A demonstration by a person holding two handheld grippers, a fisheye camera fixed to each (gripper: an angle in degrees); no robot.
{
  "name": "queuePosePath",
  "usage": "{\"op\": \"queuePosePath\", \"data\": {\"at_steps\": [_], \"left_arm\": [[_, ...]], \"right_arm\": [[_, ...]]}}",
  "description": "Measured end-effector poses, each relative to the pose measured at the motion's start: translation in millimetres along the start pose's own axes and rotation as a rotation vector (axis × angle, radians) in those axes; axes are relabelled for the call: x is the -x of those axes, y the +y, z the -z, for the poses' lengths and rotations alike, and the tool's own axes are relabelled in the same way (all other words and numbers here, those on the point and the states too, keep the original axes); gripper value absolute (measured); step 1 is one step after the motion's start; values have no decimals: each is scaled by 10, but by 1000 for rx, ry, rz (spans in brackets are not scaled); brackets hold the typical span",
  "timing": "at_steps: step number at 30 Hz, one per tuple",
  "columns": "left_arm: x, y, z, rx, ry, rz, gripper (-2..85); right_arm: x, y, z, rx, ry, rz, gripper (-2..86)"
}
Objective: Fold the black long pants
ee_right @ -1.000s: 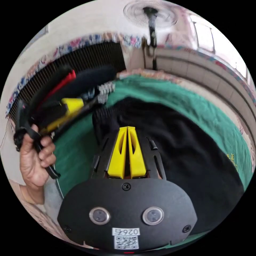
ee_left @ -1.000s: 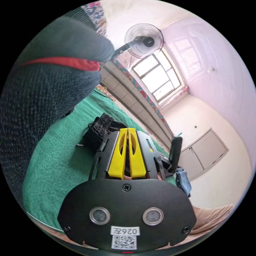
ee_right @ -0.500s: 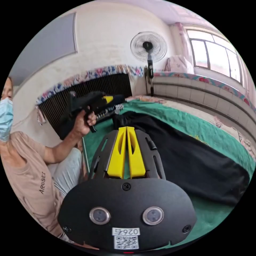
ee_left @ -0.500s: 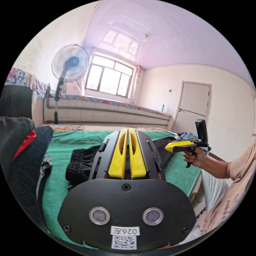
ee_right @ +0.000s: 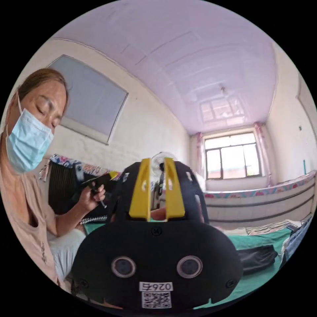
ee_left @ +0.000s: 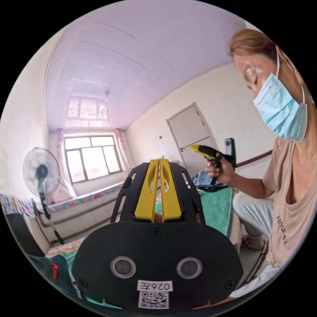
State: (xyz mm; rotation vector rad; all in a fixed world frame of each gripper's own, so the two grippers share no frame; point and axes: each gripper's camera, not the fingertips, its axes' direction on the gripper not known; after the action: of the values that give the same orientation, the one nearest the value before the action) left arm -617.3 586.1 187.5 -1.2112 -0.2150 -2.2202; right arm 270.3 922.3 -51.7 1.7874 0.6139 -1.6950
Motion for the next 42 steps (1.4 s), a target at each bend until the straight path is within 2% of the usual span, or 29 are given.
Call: {"op": "queuePosePath", "data": {"at_steps": [1,3,6,8,9,11,13,14,16,20,25,28,31,36,42], "left_arm": [[-122,-174,-95,-72,4,-51,1],[-203,-378,-340,-152,72,-83,20],[-117,-564,-1232,-50,169,-14,47],[-46,-496,-1905,-2,200,30,47],[4,-413,-2436,76,238,60,45],[50,-226,-3300,239,303,103,52],[51,134,-4405,401,362,145,58],[51,228,-4661,430,370,155,60],[75,622,-5658,549,394,212,82],[198,1260,-6985,707,429,337,119],[277,2092,-8483,943,435,424,143],[277,2321,-9096,988,459,457,159],[184,2450,-9708,1066,492,400,159],[-105,2632,-10553,1101,604,342,162],[-360,2854,-11358,1107,761,418,164]], "right_arm": [[-78,-373,-124,-55,69,-6,82],[-295,-865,-439,-36,116,59,36],[-1201,-1450,-1062,71,266,-9,-4],[-2305,-1587,-1508,180,417,-221,-8],[-2610,-1566,-1615,217,458,-291,-9],[-3759,-1280,-2023,424,608,-564,-9],[-4466,-1012,-2279,576,710,-762,-8],[-4863,-949,-2431,632,707,-882,-8],[-5340,-1063,-2640,609,670,-1002,-5],[-6127,-1508,-3230,641,802,-1084,24],[-6830,-1757,-3715,670,752,-1234,56],[-7158,-1974,-4011,635,671,-1323,57],[-7439,-2300,-4382,650,644,-1359,55],[-7548,-2754,-4831,648,630,-1372,56],[-7293,-3130,-4999,582,618,-1391,56]]}}
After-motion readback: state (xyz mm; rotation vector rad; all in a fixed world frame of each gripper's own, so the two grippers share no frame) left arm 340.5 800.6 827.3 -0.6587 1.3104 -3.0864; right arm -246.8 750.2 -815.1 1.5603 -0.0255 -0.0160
